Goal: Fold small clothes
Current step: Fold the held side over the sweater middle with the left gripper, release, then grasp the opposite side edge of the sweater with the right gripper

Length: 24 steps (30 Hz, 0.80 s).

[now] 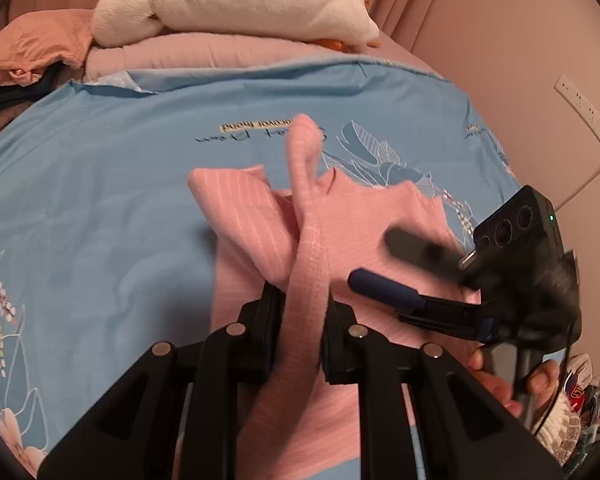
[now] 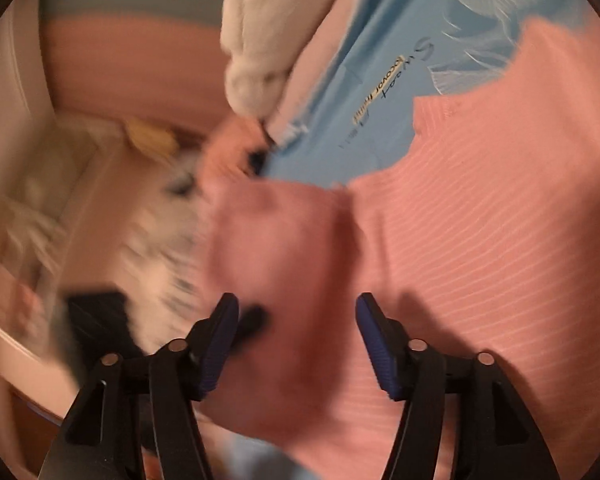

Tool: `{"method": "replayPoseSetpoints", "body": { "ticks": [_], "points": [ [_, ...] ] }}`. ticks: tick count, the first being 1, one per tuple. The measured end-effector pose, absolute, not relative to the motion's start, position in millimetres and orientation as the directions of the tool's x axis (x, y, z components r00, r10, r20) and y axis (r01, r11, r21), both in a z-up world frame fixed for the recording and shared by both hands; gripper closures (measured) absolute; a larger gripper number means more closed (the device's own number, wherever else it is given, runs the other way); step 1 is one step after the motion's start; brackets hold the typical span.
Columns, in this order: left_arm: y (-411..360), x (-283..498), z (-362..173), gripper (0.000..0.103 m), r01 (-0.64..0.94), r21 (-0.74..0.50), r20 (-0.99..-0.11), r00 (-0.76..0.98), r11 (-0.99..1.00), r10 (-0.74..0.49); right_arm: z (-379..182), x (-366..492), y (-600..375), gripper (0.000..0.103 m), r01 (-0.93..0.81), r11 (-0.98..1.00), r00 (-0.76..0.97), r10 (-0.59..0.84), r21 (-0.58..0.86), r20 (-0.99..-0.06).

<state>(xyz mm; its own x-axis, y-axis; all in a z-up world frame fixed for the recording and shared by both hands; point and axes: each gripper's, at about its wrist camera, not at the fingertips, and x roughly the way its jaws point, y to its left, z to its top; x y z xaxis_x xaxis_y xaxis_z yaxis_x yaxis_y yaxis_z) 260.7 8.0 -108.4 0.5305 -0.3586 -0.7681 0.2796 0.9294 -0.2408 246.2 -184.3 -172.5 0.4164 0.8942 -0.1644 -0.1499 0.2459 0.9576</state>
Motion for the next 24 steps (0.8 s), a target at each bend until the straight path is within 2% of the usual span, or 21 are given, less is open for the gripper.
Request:
{"method": "replayPoseSetpoints", "body": {
  "ticks": [3,6,8,9,11,14,24],
  "points": [
    [-4,264,-117,0.086,0.282,-0.217,-0.784,0.52,0.935,-0.339,-178,248,-188,0.03,-0.14,0.144,0.423,0.903,0.98,-0.072],
    [-12,266,-125,0.08,0.3,-0.224,-0.8,0.486,0.927,-0.351,-173,249,-179,0.025,-0.143,0.167,0.405,0.909,0.976,-0.096],
    [-14,266,-128,0.068,0.3,-0.26,-0.803,0.461,0.918,-0.378,-169,255,-170,0.025,-0.132,0.216,0.388,0.909,0.967,-0.15],
    [-13,266,-129,0.064,0.304,-0.281,-0.8,0.449,0.91,-0.397,-167,257,-170,0.025,-0.129,0.229,0.383,0.909,0.965,-0.164],
    [-14,264,-130,0.051,0.317,-0.304,-0.796,0.434,0.899,-0.422,-165,260,-169,0.025,-0.124,0.241,0.377,0.909,0.963,-0.179],
    [-15,257,-127,0.039,0.337,-0.339,-0.784,0.414,0.878,-0.462,-166,261,-171,0.025,-0.115,0.259,0.367,0.908,0.959,-0.201],
    [25,215,-109,0.039,0.31,-0.411,-0.741,0.434,0.857,-0.512,-165,252,-182,0.025,-0.087,0.33,0.37,0.887,0.94,-0.277]
  ]
}}
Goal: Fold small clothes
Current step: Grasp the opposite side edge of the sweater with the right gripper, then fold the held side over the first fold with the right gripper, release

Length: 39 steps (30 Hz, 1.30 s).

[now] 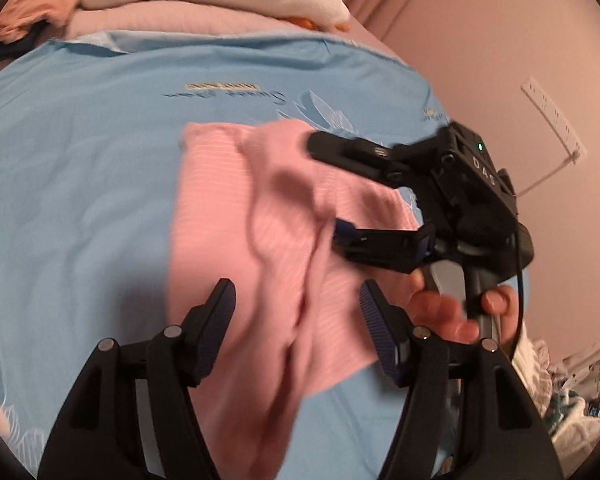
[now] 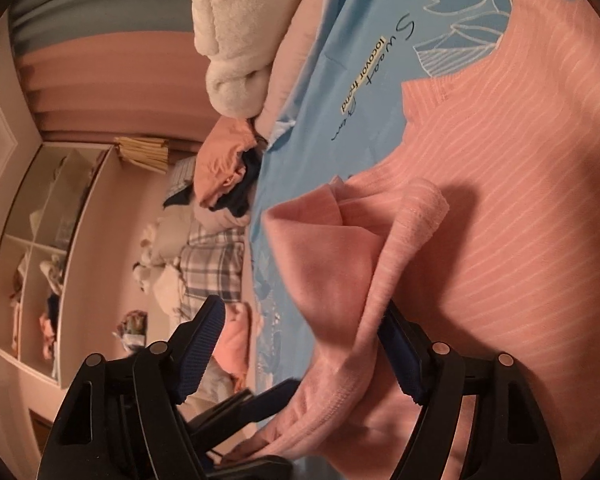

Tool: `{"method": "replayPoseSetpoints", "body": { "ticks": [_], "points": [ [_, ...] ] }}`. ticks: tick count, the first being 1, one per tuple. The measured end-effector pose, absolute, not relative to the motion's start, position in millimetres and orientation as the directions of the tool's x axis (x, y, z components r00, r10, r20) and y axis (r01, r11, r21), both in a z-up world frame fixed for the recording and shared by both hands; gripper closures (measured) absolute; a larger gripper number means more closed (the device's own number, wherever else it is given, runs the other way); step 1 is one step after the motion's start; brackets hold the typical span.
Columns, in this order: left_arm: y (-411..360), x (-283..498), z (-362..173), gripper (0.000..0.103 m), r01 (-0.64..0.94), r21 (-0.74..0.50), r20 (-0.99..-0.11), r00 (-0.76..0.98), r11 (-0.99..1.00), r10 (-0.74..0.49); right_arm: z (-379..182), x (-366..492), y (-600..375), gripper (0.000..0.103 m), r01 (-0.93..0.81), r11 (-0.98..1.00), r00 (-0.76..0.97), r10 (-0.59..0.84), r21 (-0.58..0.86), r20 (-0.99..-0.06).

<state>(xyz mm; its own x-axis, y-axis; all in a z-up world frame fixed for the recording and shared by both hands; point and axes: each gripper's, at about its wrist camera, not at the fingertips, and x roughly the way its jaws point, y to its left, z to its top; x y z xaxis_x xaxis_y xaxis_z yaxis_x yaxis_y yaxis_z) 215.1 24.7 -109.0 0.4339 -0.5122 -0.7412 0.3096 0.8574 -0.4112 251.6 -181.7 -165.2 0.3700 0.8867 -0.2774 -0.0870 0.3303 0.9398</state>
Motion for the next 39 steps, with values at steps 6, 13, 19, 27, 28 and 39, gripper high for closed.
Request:
{"method": "replayPoseSetpoints", "body": {
  "ticks": [6,13,19,27,28,39],
  "points": [
    [73,196,-110,0.039,0.194,-0.393,-0.751,0.496,0.899,-0.436,-162,248,-183,0.025,-0.071,0.376,0.393,0.862,0.924,-0.32],
    [102,182,-121,0.039,0.095,-0.437,-0.754,0.504,0.894,-0.422,-150,247,-139,0.028,-0.057,0.714,0.388,0.66,0.698,-0.643],
    [84,179,-129,0.039,0.157,-0.461,-0.756,0.447,0.874,-0.479,-141,252,-118,0.03,-0.061,0.851,0.394,0.501,0.522,-0.771],
    [23,168,-147,0.039,0.292,-0.441,-0.778,0.348,0.849,-0.524,-146,255,-137,0.03,-0.055,0.796,0.355,0.58,0.603,-0.733],
    [22,170,-147,0.039,0.288,-0.444,-0.777,0.347,0.848,-0.525,-147,255,-140,0.034,-0.067,0.784,0.357,0.596,0.617,-0.719],
    [62,168,-122,0.032,0.243,-0.503,-0.721,0.412,0.83,-0.558,-100,245,-164,0.091,-0.197,0.708,0.418,0.687,0.678,-0.595]
  ]
}}
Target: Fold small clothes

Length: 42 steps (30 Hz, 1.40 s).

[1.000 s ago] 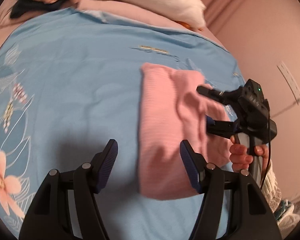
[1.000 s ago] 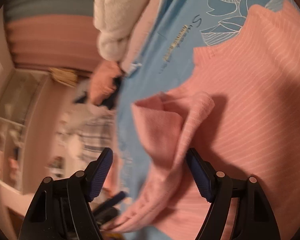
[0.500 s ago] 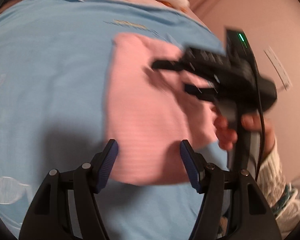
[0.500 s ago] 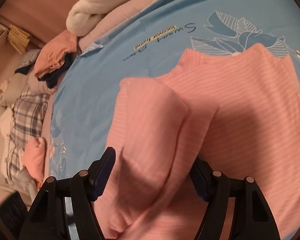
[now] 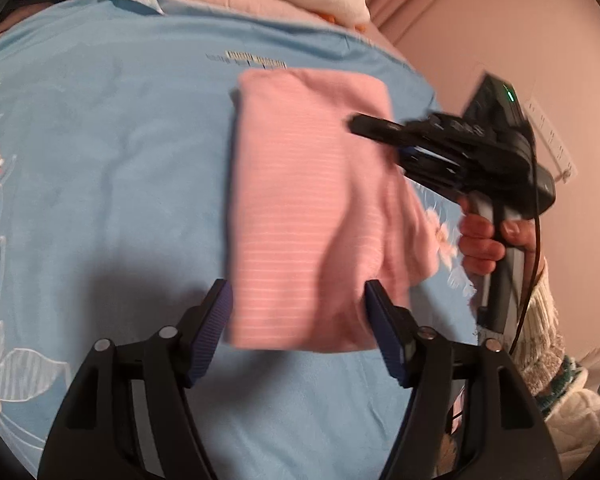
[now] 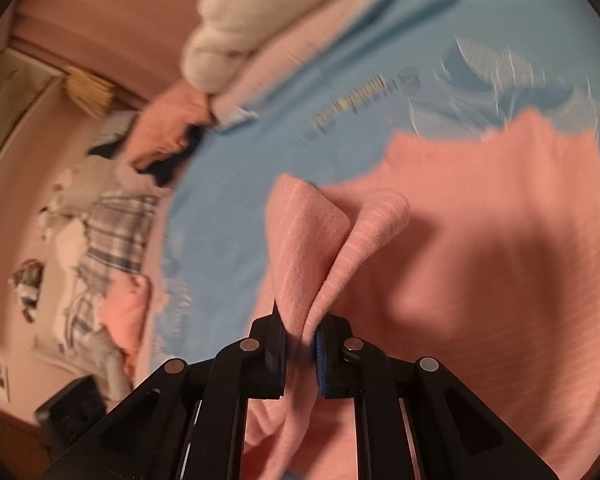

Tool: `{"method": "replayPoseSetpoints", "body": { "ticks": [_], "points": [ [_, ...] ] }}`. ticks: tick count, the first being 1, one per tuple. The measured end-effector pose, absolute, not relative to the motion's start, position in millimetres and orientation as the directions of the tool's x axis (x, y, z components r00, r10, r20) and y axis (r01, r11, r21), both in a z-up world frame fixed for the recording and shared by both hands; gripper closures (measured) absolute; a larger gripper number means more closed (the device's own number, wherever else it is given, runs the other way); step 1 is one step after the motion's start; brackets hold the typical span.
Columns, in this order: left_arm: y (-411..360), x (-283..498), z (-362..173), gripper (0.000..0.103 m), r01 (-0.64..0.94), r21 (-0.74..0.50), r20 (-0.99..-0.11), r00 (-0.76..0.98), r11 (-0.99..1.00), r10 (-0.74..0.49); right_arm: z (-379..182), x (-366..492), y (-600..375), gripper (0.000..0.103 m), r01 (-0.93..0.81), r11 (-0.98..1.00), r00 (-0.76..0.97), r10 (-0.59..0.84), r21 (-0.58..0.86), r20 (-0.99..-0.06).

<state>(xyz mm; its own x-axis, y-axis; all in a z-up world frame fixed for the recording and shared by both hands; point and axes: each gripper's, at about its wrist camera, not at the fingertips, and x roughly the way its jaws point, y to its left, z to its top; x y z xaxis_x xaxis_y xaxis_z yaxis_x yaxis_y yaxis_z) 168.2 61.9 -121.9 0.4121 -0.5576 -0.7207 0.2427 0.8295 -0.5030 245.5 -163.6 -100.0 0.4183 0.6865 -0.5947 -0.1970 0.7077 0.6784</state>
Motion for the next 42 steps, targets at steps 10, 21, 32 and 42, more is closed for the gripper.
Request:
{"method": "replayPoseSetpoints", "body": {
  "ticks": [10,21,32,42],
  "points": [
    [72,180,-118,0.03,0.209,-0.505,-0.716,0.441,0.838,-0.542,-76,259,-238,0.091,-0.178,0.739,0.481,0.641,0.65,-0.598],
    [19,208,-120,0.031,0.283,-0.489,-0.727,0.39,0.826,-0.564,-138,277,-277,0.091,-0.014,0.778,0.45,0.566,0.628,-0.691],
    [-28,239,-112,0.066,0.339,-0.463,-0.705,0.419,0.819,-0.573,-70,214,-264,0.072,-0.193,0.886,0.615,0.444,0.422,-0.651],
    [-65,260,-152,0.095,0.366,-0.378,-0.777,0.374,0.851,-0.506,-117,189,-235,0.077,-0.27,0.919,0.528,0.391,0.288,-0.754]
  ]
}}
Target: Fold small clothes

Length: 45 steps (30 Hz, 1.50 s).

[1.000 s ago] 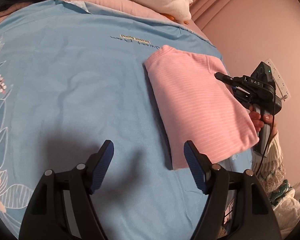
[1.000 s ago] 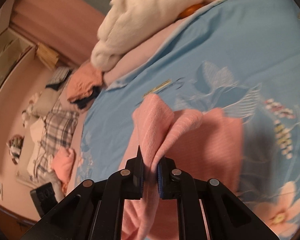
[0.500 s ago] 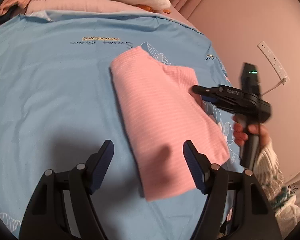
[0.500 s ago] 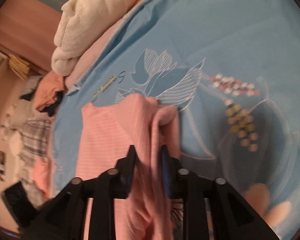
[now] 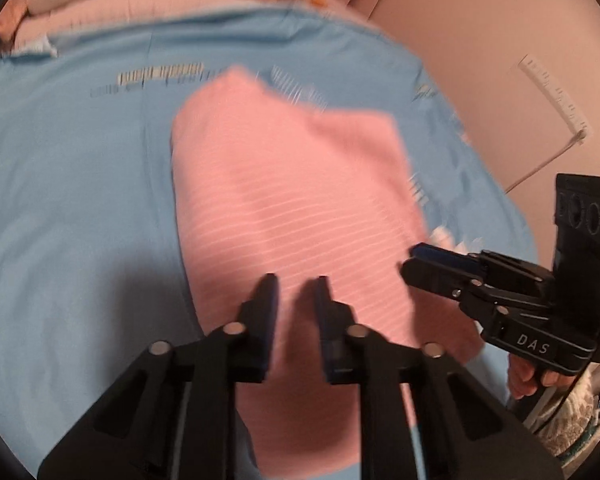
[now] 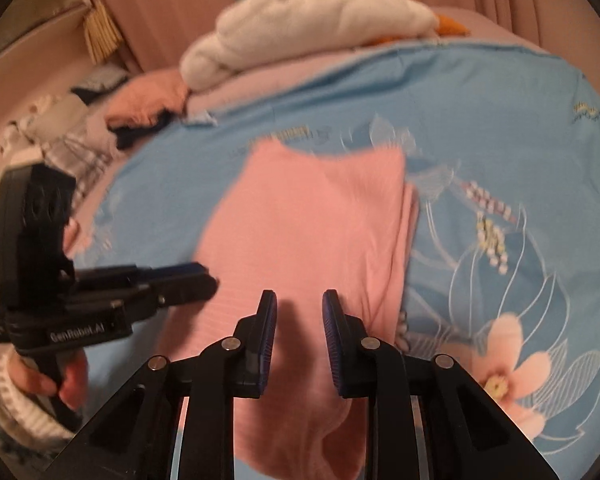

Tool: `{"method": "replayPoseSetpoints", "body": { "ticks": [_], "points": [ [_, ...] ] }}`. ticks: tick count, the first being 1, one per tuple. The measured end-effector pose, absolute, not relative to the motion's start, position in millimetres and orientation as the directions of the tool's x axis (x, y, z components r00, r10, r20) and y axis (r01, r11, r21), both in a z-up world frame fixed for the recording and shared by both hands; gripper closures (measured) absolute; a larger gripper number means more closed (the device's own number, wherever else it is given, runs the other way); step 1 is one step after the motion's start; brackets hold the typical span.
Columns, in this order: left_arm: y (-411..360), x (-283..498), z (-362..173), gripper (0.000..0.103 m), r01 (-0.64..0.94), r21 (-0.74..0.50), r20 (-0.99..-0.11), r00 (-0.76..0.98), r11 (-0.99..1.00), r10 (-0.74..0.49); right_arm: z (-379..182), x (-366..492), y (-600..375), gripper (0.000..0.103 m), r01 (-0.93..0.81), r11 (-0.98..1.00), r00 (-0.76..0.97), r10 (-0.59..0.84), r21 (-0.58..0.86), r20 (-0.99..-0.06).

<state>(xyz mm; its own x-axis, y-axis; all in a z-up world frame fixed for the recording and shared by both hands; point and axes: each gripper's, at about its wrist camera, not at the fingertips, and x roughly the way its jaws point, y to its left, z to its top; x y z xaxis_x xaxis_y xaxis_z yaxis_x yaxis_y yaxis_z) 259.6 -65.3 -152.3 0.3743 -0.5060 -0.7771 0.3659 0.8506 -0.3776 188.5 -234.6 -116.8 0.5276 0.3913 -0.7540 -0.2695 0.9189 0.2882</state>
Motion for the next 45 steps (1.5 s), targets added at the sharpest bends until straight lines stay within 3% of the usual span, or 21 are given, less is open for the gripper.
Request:
{"method": "replayPoseSetpoints", "body": {
  "ticks": [7,14,20,24,25,27,28,29,32,36,38,45],
  "points": [
    [-50,260,-153,0.099,0.347,-0.438,-0.75,0.367,0.829,-0.55,-120,184,-238,0.078,-0.259,0.925,0.521,0.377,0.279,-0.766],
    [-37,224,-140,0.095,0.375,-0.451,-0.722,0.381,0.81,-0.578,-107,145,-236,0.078,-0.342,0.904,0.541,0.412,0.256,-0.733],
    [-44,219,-168,0.094,0.347,-0.434,-0.771,0.333,0.831,-0.542,-138,139,-232,0.077,-0.303,0.925,0.485,0.357,0.229,-0.798],
    [-41,219,-168,0.093,0.334,-0.449,-0.764,0.338,0.829,-0.55,-143,140,-235,0.077,-0.278,0.923,0.492,0.373,0.264,-0.787],
    [-38,219,-167,0.09,0.329,-0.456,-0.762,0.335,0.827,-0.554,-142,140,-236,0.076,-0.279,0.92,0.491,0.383,0.275,-0.783],
    [-31,219,-163,0.068,0.314,-0.469,-0.756,0.34,0.825,-0.559,-136,138,-244,0.073,-0.279,0.902,0.482,0.429,0.33,-0.764],
    [-24,218,-162,0.04,0.298,-0.463,-0.758,0.355,0.835,-0.547,-133,136,-248,0.069,-0.276,0.892,0.482,0.45,0.357,-0.752],
    [-18,218,-160,0.023,0.279,-0.461,-0.757,0.372,0.843,-0.537,-130,134,-256,0.061,-0.267,0.875,0.486,0.483,0.403,-0.728],
    [-4,221,-159,0.024,0.242,-0.493,-0.738,0.393,0.836,-0.549,-125,130,-281,0.041,-0.218,0.821,0.514,0.556,0.527,-0.654],
    [6,231,-162,0.024,0.204,-0.537,-0.724,0.388,0.819,-0.571,-125,131,-313,0.036,-0.152,0.758,0.563,0.594,0.635,-0.575],
    [9,234,-163,0.024,0.198,-0.557,-0.715,0.381,0.807,-0.586,-130,135,-324,0.026,-0.12,0.737,0.568,0.6,0.665,-0.563],
    [-3,246,-164,0.024,0.211,-0.552,-0.72,0.368,0.807,-0.589,-152,160,-336,0.025,-0.05,0.699,0.521,0.627,0.713,-0.579]
  ]
}}
